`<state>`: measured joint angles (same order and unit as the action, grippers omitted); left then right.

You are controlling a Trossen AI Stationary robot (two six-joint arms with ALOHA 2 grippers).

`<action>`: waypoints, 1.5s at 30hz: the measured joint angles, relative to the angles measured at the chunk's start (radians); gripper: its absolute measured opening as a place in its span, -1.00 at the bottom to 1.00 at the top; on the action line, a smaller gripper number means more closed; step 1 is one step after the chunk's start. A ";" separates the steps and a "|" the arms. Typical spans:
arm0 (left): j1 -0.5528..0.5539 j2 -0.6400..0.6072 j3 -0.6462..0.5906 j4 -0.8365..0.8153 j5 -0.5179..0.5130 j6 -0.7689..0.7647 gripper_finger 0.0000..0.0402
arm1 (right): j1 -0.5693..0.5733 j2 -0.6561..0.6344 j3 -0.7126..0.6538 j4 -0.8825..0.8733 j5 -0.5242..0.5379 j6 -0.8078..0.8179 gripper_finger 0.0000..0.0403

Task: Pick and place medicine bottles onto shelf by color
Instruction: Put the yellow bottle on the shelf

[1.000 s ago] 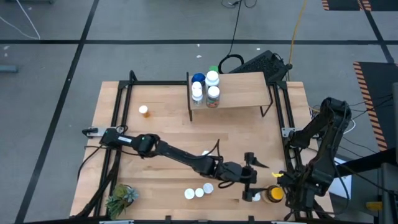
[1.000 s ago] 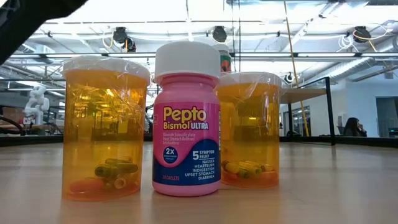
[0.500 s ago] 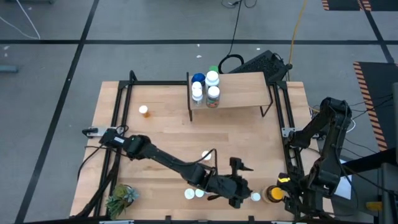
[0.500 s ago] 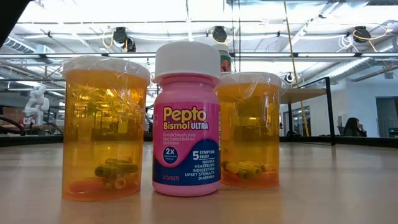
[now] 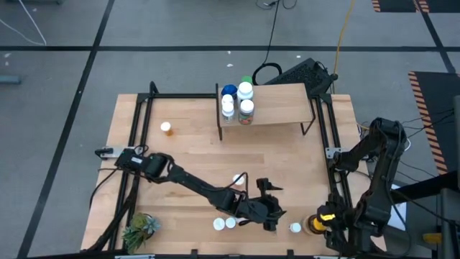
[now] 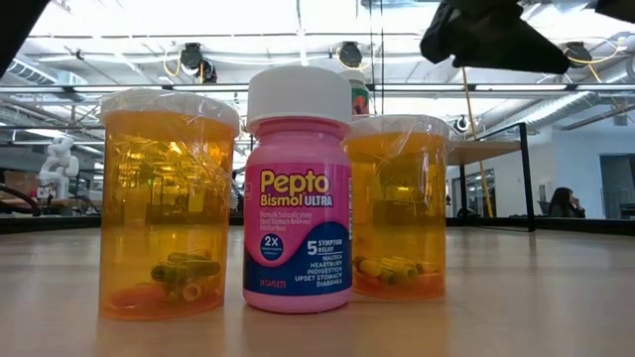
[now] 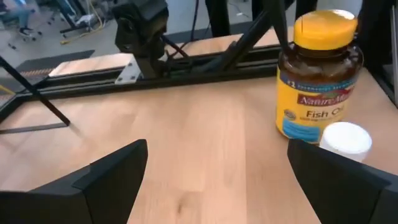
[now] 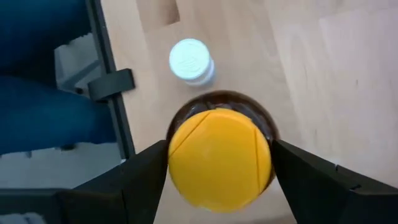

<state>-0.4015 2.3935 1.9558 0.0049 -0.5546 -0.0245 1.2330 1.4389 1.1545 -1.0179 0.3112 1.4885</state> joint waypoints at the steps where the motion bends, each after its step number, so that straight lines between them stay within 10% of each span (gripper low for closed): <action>1: -0.001 -0.005 -0.009 0.001 0.000 -0.004 0.95 | -0.002 0.003 0.000 -0.002 0.001 -0.005 0.37; 12: -0.006 -0.007 -0.029 0.038 0.047 -0.004 0.95 | -0.023 0.003 0.002 -0.006 -0.044 -0.055 0.02; 22: 0.033 -0.007 -0.029 0.077 0.501 0.029 0.95 | -0.114 -0.057 0.038 -0.043 -0.063 -0.207 0.02; 45: 0.136 0.009 -0.029 0.263 0.715 0.039 0.95 | -0.361 -0.058 0.310 -0.123 0.035 -0.849 0.03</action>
<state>-0.2657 2.4023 1.9270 0.2677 0.1605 0.0148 0.8717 1.3808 1.4643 -1.1410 0.3466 0.6396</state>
